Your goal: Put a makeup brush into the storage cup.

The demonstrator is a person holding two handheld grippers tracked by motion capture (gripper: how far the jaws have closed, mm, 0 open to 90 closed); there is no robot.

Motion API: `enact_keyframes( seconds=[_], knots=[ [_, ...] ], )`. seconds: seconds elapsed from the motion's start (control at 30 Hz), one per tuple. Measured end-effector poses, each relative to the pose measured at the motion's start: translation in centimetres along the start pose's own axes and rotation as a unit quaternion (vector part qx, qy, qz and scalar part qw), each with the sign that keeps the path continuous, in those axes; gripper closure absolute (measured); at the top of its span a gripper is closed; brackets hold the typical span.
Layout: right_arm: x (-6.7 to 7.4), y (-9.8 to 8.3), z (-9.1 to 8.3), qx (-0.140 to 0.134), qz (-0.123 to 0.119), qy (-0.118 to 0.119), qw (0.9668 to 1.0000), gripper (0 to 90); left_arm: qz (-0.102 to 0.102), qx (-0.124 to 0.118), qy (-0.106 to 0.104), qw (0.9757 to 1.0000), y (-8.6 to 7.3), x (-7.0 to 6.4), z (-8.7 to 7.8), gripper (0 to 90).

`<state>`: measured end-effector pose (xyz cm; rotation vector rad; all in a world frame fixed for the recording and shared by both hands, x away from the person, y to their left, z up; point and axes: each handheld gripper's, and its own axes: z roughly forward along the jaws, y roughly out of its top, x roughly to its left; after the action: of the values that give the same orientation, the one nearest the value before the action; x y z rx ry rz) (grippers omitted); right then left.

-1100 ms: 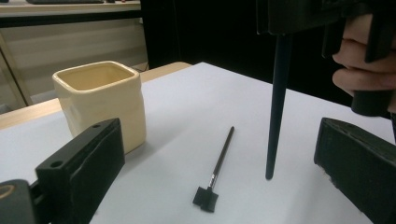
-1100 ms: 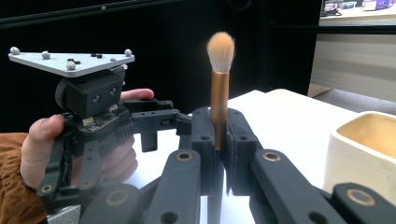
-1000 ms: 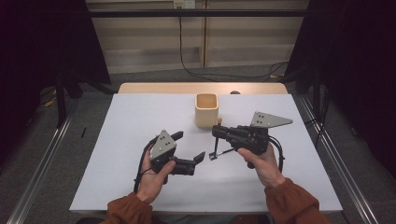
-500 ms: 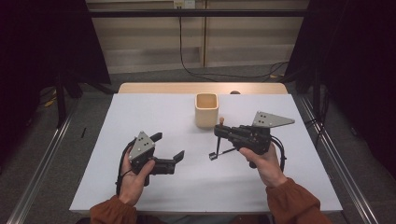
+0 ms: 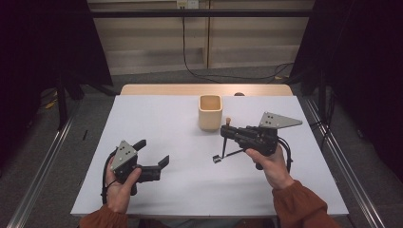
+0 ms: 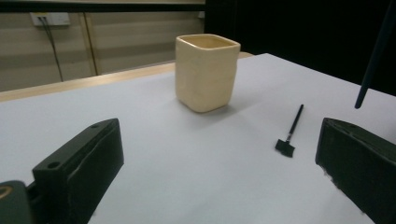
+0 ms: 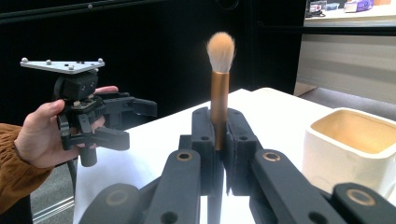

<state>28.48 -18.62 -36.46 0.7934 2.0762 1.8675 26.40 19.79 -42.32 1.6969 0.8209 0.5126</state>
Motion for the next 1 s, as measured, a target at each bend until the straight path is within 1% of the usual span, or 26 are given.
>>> enact_keyframes(
  seconds=[0.03,0.07,0.1,0.13,0.2,0.23,0.27,0.33,0.4,0.43,0.5,0.53,0.6,0.7,0.73,0.8,0.83,0.87,0.9,0.97,1.0],
  knots=[
    [0.0,0.0,0.0,0.000,0.000,0.000,1.0000,83.9,0.003,0.003,-0.003,1.0000,-0.1,0.2,-0.2,1.5],
    [0.0,0.0,0.0,0.001,-0.001,0.000,1.0000,83.9,0.000,0.004,-0.004,1.0000,-0.3,0.3,-0.3,1.0],
    [-0.1,0.0,0.0,0.001,0.000,-0.001,1.0000,83.9,0.002,0.006,-0.003,1.0000,-0.5,0.4,-0.5,1.1],
    [-0.1,0.0,0.0,0.001,0.001,-0.001,1.0000,83.9,0.007,0.014,-0.002,0.9999,-0.7,0.5,-0.7,1.4],
    [-0.3,0.0,0.1,0.002,0.003,-0.002,1.0000,83.9,0.003,0.015,-0.002,0.9999,-0.9,0.7,-1.0,1.2],
    [-0.4,0.0,0.1,0.002,0.004,-0.004,1.0000,83.9,-0.003,0.015,-0.003,0.9999,-1.0,0.8,-1.3,1.3],
    [-0.4,0.0,0.1,0.001,0.004,-0.006,1.0000,83.9,-0.005,0.015,-0.001,0.9999,-1.0,0.8,-1.5,0.9],
    [-0.5,0.1,0.2,0.001,0.004,-0.007,1.0000,83.9,-0.006,0.006,0.005,0.9999,-1.1,1.0,-1.9,1.7],
    [-0.6,0.1,0.3,0.002,0.004,-0.007,1.0000,83.9,-0.007,0.002,0.004,1.0000,-1.2,1.1,-2.2,1.1],
    [-0.7,0.1,0.3,0.001,0.004,-0.008,1.0000,83.9,0.000,-0.001,0.008,1.0000,-1.3,1.1,-2.4,1.2],
    [-0.7,0.2,0.4,0.003,0.004,-0.008,1.0000,83.9,0.004,-0.005,0.009,0.9999,-1.5,1.2,-2.8,1.4],
    [-0.8,0.3,0.5,0.003,0.003,-0.009,0.9999,83.9,0.008,-0.012,0.010,0.9999,-1.6,1.2,-2.9,1.1],
    [-0.9,0.6,0.5,0.000,0.001,-0.010,0.9999,83.9,0.020,-0.016,0.014,0.9996,-1.8,1.2,-3.1,1.1],
    [-1.1,1.3,0.6,-0.005,-0.004,-0.014,0.9999,83.9,-0.002,-0.012,0.007,0.9999,-1.9,1.4,-3.4,0.9],
    [-1.2,1.5,0.7,-0.005,-0.006,-0.015,0.9999,83.9,-0.005,-0.012,0.007,0.9999,-2.0,1.4,-3.4,1.1],
    [-1.4,1.9,0.9,-0.007,-0.007,-0.018,0.9998,83.9,-0.003,-0.010,0.004,0.9999,-2.1,1.2,-3.4,1.4],
    [-1.6,2.1,0.9,-0.008,-0.006,-0.019,0.9998,83.9,0.006,-0.010,0.002,0.9999,-2.0,1.0,-3.5,1.5],
    [-1.7,2.2,1.1,-0.011,-0.007,-0.019,0.9997,83.9,0.009,-0.011,0.003,0.9999,-2.0,0.8,-3.5,1.3],
    [-1.8,2.3,1.1,-0.010,-0.006,-0.020,0.9997,83.9,0.017,-0.012,0.002,0.9998,-1.9,0.6,-3.6,1.3],
    [-2.1,2.6,1.3,-0.009,-0.008,-0.024,0.9996,83.9,0.019,-0.014,-0.005,0.9997,-1.9,0.4,-3.6,1.2],
    [-2.2,2.7,1.4,-0.008,-0.008,-0.024,0.9996,83.9,0.020,-0.013,-0.005,0.9997,-1.9,0.4,-3.6,1.2]
  ],
)
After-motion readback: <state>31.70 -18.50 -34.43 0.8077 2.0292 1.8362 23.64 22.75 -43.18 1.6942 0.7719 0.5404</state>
